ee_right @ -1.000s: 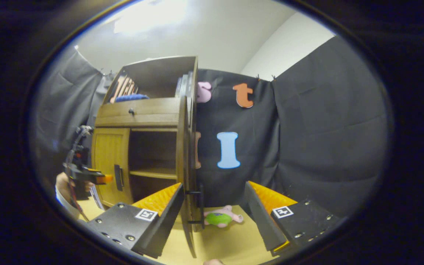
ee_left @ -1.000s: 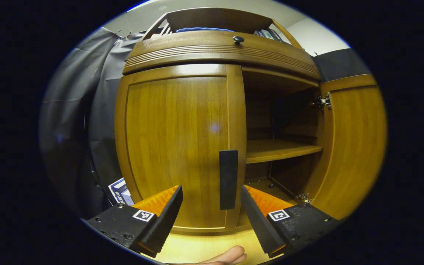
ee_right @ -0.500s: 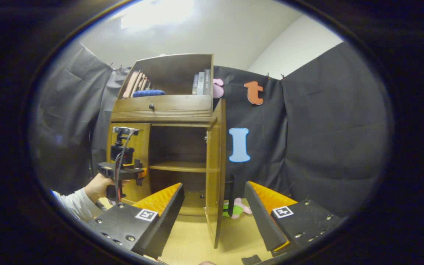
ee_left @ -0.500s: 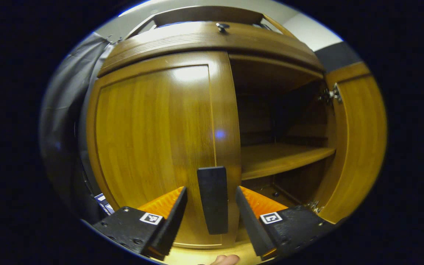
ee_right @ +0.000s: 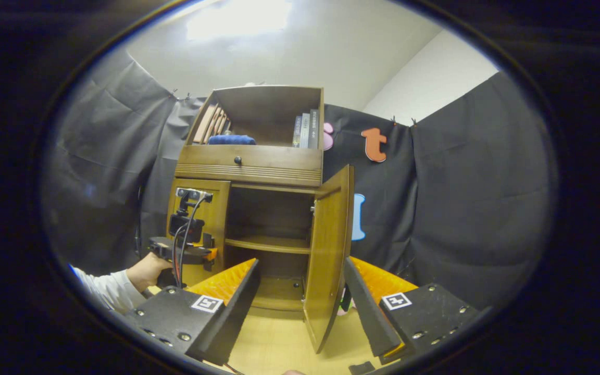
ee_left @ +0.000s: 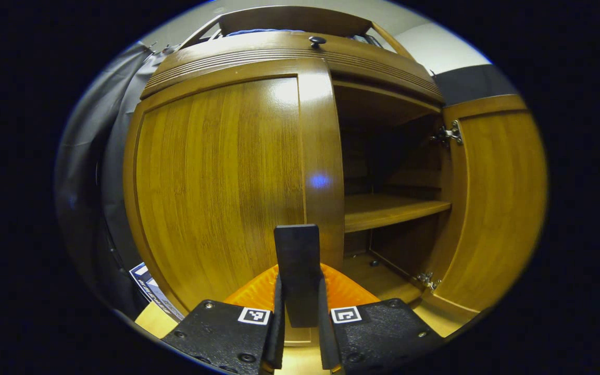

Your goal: Open the right door of the double-door shoe cabinet with the right hand, and open the left door with the left hand.

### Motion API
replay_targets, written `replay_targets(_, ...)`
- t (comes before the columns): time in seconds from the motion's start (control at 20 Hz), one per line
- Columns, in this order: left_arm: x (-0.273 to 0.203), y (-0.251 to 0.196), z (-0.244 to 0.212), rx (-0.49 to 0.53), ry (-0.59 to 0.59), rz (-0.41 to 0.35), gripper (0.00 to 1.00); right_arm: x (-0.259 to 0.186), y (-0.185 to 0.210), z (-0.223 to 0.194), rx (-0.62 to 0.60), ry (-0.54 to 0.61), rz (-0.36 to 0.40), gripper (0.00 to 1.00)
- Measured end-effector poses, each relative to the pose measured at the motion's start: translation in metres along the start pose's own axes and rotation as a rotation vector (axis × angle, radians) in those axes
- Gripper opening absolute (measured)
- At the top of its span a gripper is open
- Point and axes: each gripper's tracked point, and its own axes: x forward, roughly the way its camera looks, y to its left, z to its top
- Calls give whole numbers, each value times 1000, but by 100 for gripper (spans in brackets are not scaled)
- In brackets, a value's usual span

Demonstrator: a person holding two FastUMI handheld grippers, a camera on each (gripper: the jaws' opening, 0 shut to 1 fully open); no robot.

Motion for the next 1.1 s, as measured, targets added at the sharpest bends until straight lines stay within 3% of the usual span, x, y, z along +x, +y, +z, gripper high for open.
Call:
replay_targets(0.25,-5,-3,8,-11,1,-75,28,-1,3,9,-16,-24,-13,92)
replay_targets(0.35,-7,-5,9,-12,0,-95,29,-8,7,14,-22,-36,-20,96)
replay_targets(0.7,-31,2,8,-6,4,-115,28,-7,21,13,5,-45,6,92)
replay_targets(1.1,-72,28,6,-14,-15,-124,28,-4,30,9,4,-40,9,95)
